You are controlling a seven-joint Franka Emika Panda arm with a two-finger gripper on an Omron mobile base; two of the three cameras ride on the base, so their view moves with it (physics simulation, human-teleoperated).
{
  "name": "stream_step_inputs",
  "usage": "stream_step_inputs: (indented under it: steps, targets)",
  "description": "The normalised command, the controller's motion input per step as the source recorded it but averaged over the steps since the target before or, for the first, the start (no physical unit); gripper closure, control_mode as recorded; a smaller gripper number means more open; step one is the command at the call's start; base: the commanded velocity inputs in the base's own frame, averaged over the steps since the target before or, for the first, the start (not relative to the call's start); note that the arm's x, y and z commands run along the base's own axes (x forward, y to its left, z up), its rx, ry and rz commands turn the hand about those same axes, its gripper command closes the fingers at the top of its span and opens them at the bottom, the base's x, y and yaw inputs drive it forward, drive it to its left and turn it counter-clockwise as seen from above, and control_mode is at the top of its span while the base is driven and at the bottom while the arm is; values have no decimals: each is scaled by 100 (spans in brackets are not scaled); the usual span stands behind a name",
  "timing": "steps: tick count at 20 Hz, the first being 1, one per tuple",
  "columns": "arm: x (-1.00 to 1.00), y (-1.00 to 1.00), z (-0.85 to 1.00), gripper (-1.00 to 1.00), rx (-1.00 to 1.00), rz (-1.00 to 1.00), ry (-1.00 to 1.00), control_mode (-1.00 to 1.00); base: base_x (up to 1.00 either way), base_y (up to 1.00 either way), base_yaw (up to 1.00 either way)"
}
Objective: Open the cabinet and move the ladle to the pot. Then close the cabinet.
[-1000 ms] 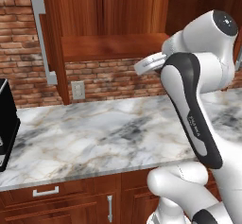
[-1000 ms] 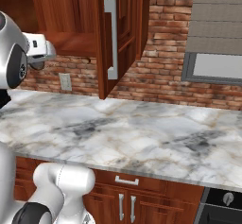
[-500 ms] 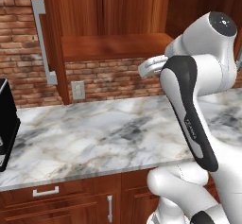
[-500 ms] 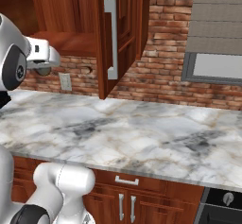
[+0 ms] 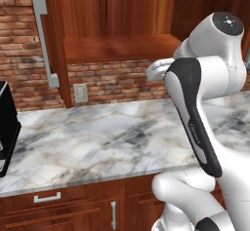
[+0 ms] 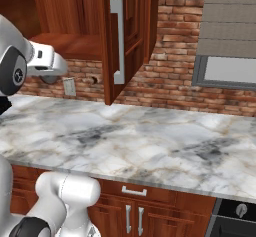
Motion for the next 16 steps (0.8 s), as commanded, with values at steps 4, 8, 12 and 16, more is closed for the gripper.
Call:
stream_step_inputs:
  steps: [4,8,12,16]
  targets:
    - [0,-17,-10,100,0,-8,0,-100,0,0,0]
    - [0,-22,-4,100,0,-4,1,-100,0,0,0]
    - [-2,-26,0,100,0,0,4,-100,0,0,0]
    - [-15,-16,-2,100,0,0,1,-100,0,0,0]
